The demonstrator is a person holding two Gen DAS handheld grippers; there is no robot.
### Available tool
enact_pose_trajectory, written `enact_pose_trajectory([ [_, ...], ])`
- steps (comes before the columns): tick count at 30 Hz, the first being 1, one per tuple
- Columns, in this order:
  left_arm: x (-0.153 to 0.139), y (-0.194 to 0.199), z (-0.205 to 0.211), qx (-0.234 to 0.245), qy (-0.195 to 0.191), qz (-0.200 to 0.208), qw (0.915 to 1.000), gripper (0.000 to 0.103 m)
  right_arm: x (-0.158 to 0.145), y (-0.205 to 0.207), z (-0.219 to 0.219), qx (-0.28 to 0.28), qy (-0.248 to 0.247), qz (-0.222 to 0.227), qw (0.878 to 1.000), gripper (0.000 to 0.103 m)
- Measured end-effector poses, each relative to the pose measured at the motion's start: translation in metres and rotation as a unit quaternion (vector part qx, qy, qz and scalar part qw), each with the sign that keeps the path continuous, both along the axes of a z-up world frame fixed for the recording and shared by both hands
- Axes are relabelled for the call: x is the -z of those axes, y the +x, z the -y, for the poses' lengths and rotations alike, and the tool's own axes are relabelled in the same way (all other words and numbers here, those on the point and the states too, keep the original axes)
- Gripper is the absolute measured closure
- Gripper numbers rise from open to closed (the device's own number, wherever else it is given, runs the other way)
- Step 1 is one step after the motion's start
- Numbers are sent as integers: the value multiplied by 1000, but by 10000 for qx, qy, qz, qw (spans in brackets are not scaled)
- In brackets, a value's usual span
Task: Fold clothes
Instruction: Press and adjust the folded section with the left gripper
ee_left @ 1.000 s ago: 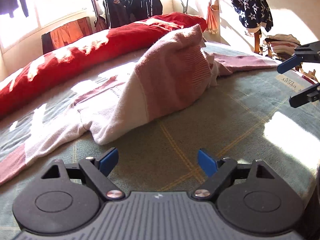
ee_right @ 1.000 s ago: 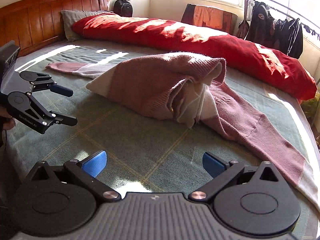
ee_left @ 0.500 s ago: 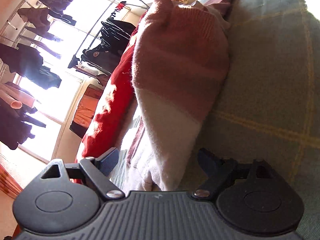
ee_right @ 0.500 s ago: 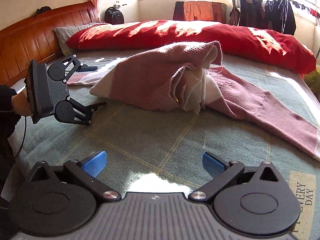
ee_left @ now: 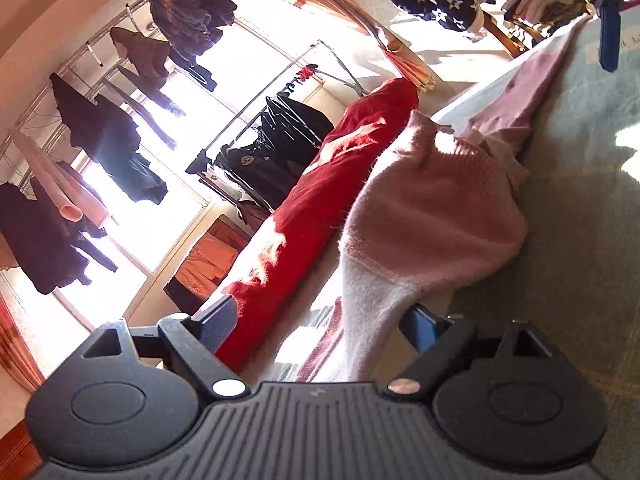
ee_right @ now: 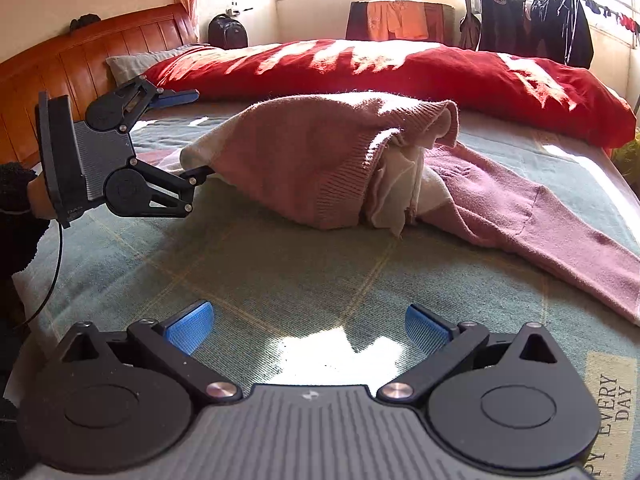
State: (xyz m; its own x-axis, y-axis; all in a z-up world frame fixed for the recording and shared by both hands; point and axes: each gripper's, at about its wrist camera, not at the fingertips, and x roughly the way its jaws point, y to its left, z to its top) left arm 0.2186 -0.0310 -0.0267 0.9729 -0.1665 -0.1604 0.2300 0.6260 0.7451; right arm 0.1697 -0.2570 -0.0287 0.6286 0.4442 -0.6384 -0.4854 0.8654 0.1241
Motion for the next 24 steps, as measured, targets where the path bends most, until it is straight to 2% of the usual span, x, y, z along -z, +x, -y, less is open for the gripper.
enact_pose_trajectory([
  [2,-18,-3,-13,-204,-248,116,9994,15,-1,-2,-3,-40,23,16,10000,0],
  [5,-28,3,-30,-420,-444,-157,9980,15,-3,-4,-9,-86,39,46,9999,0],
  [8,-22,4,-38,-544,-559,-495,9957,15,-7,-10,-14,-161,56,89,9998,0],
  [10,-22,10,-51,-782,-1066,-772,9882,15,-10,-13,-15,-212,40,119,9997,0],
  [13,-27,27,-80,-1274,-1986,-1197,9644,15,-12,-17,-16,-227,-32,111,9997,0],
  [15,-25,42,-97,-1421,-2357,-1850,9434,15,-12,-20,-15,-201,-95,93,9997,0],
  [18,-10,47,-107,-1516,-2316,-2495,9280,15,-13,-25,-12,-192,-64,106,9997,0],
  [20,4,39,-113,-1618,-2324,-2772,9181,16,-13,-27,-10,-171,-46,90,9998,0],
  [24,19,14,-130,-1746,-2712,-3247,8891,16,-10,-30,-7,-161,-61,48,9998,0],
])
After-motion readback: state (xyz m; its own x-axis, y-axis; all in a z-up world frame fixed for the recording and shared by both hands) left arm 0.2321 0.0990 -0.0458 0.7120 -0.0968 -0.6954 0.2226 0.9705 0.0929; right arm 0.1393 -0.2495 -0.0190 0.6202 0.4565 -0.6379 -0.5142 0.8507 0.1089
